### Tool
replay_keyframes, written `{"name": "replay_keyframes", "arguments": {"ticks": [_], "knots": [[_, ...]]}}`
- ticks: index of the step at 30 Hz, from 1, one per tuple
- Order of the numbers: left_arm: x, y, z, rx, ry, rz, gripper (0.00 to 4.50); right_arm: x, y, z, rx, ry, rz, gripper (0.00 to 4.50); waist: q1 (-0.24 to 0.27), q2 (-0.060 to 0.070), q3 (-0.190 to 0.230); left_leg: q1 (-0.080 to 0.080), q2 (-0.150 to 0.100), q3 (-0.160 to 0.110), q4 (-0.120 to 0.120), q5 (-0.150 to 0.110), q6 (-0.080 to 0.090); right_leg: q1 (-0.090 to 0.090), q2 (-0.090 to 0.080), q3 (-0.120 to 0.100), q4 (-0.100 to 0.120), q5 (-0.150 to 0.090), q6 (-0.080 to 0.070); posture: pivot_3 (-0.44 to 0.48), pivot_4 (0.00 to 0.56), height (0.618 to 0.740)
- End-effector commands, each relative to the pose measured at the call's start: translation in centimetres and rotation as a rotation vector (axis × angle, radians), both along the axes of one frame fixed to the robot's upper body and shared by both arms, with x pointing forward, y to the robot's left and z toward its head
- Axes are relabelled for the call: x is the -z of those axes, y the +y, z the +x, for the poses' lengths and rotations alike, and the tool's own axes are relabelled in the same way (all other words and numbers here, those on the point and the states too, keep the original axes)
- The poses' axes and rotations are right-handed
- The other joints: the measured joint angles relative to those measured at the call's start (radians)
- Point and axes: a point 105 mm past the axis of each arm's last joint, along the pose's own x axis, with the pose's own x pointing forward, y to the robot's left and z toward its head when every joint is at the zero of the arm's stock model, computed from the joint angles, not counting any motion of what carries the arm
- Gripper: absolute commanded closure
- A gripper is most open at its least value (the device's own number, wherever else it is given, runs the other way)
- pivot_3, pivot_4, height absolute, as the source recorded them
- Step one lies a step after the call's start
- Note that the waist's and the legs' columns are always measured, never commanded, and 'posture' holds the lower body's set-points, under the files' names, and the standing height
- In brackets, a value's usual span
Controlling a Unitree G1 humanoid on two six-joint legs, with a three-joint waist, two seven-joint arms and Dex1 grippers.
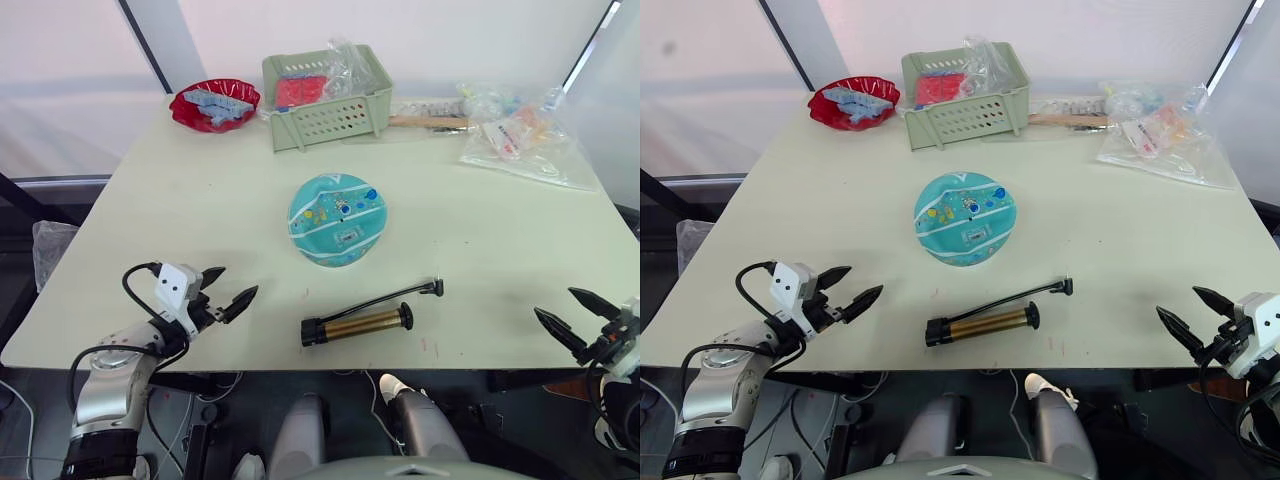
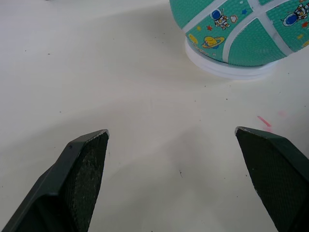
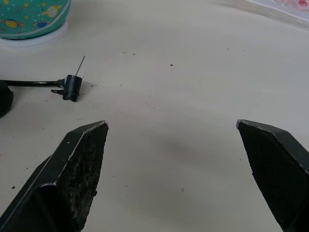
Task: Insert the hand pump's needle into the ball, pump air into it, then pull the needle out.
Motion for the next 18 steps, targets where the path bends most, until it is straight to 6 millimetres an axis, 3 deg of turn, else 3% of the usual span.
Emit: {"name": "replay_keyframes", "arguments": {"ticks": [1, 18], "knots": [[-1.09, -0.14, 0.03, 0.024, -0.048, 0.014, 0.08, -0.99, -0.04, -0.22, 0.003, -0.036, -0.008, 0.03, 0.000, 0.000, 0.000, 0.000, 0.000, 0.000, 0.000, 0.000, 0.000, 0.000, 0.000, 0.000, 0.000, 0.000, 0.000, 0.000, 0.150, 0.736], [-0.82, 0.06, 0.03, 0.038, -0.050, 0.020, 0.08, -1.33, 0.08, -0.10, 0.009, -0.080, -0.060, 0.03, 0.000, 0.000, 0.000, 0.000, 0.000, 0.000, 0.000, 0.000, 0.000, 0.000, 0.000, 0.000, 0.000, 0.000, 0.000, 0.000, 0.150, 0.736]]}}
